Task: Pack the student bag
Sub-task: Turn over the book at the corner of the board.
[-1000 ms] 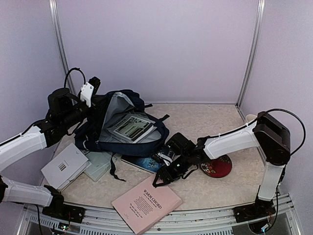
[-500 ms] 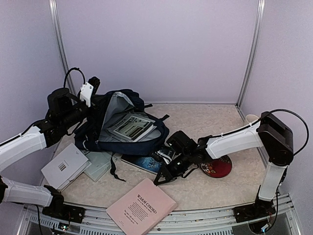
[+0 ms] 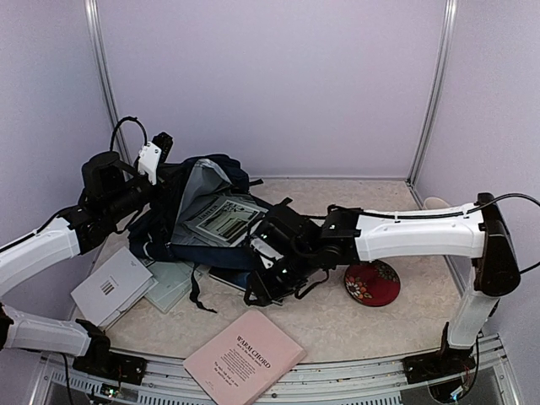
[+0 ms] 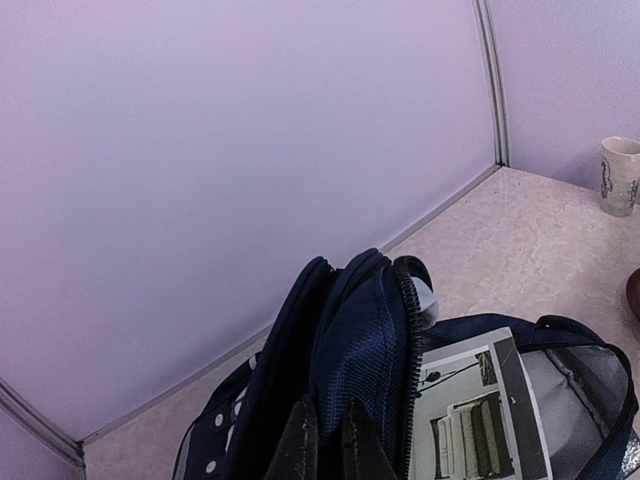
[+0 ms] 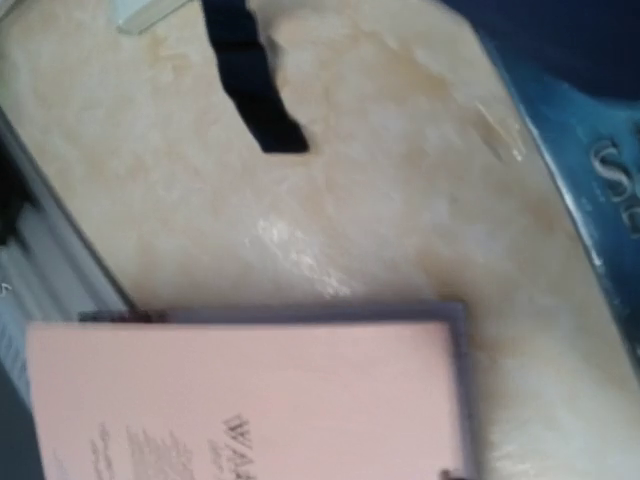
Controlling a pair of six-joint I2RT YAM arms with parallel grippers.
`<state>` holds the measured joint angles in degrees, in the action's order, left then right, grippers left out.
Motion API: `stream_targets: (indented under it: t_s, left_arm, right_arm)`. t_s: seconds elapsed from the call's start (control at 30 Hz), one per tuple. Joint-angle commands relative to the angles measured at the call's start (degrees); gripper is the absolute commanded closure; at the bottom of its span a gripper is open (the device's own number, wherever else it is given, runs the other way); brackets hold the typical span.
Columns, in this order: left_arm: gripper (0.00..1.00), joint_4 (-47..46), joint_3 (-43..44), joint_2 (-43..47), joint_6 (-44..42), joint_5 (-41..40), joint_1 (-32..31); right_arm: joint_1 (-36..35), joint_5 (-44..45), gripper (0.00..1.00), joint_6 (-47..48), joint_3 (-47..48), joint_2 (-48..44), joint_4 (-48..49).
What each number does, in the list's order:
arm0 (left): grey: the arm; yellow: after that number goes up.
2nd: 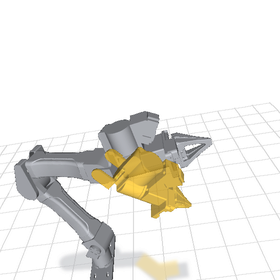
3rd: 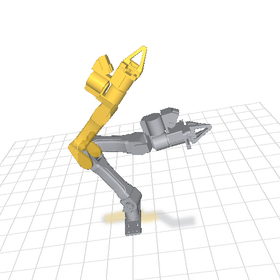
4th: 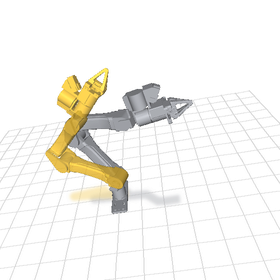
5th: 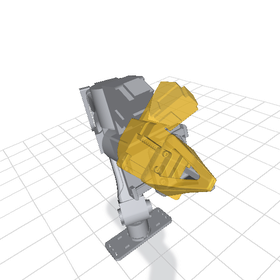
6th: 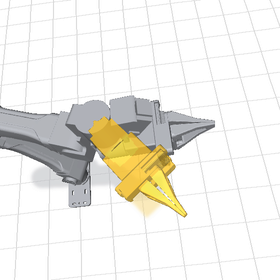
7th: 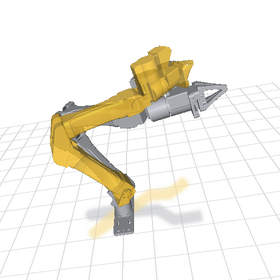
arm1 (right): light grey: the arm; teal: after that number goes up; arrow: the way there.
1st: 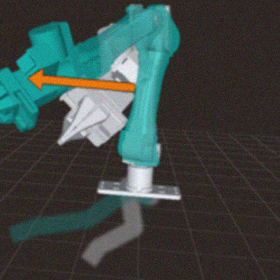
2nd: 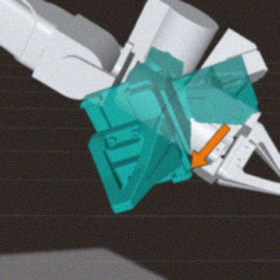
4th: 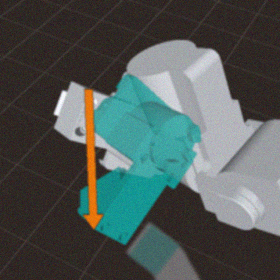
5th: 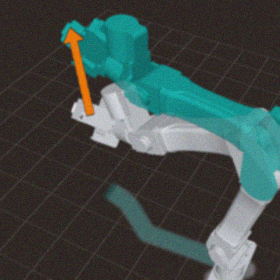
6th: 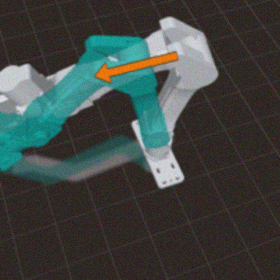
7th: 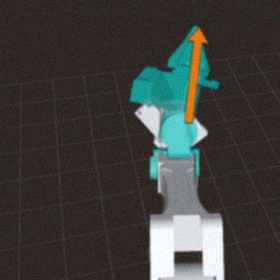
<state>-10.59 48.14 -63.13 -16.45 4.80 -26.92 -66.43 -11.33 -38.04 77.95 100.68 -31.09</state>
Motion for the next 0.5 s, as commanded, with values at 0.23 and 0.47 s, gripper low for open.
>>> stream_targets:
  t_s: [0.23, 0.47]
  left_arm:
    - [0.62, 7.62, 9.73, -9.78, 0.72, 6.95, -2.57]
    - [0.11, 20.23, 6.42, 2.88, 14.03, -1.06, -19.27]
  right_arm:
    - [-8.44, 15.56, 0.02, -12.03, 5.76, 5.89, -19.58]
    - [-9.01, 11.47, 0.1, -24.5, -13.53, -8.04, -5.63]
